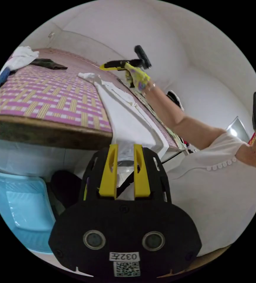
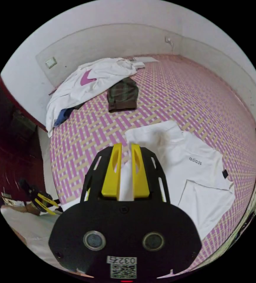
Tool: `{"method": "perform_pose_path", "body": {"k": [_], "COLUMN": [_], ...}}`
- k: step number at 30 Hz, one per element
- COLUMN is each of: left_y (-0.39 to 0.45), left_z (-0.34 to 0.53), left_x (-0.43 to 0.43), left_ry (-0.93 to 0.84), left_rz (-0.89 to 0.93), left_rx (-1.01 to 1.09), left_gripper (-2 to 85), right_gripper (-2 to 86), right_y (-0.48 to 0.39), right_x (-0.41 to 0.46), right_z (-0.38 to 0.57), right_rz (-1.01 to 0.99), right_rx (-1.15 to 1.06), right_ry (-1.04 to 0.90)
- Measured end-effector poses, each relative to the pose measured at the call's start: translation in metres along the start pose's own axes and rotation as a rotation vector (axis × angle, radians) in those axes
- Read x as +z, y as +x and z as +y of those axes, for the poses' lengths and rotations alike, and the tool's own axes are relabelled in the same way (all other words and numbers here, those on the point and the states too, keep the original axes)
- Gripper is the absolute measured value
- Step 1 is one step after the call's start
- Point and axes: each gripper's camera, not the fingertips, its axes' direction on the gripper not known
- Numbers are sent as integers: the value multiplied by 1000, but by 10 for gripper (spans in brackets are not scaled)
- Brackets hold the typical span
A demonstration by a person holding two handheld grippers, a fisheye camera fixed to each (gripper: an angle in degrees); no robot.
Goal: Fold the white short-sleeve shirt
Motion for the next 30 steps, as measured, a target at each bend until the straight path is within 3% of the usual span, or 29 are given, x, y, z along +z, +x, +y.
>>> {"method": "perform_pose_path", "body": {"k": [4, 10, 15, 19, 24, 30], "left_y": [-32, -54, -60, -50, -23, 25], "left_z": [14, 7, -3, -10, -13, -40], "left_x": [8, 18, 19, 21, 11, -22], "left_ry": [-9, -35, -47, -56, -66, -48], "left_rz": [0, 97, 135, 177, 222, 267], "left_rx": [-81, -21, 0, 38, 129, 243], "left_gripper": [76, 118, 100, 34, -5, -8], "right_gripper": [111, 114, 55, -3, -8, -9], "right_y": [32, 39, 23, 17, 40, 121], "right_x": [39, 66, 67, 65, 26, -73], "right_z": [-78, -120, -130, -128, -105, -22], "right_rz": [1, 92, 213, 280, 118, -234], "right_rx": [149, 233, 176, 134, 161, 233], "right_ry": [-164, -332, -352, -352, -176, 213]}}
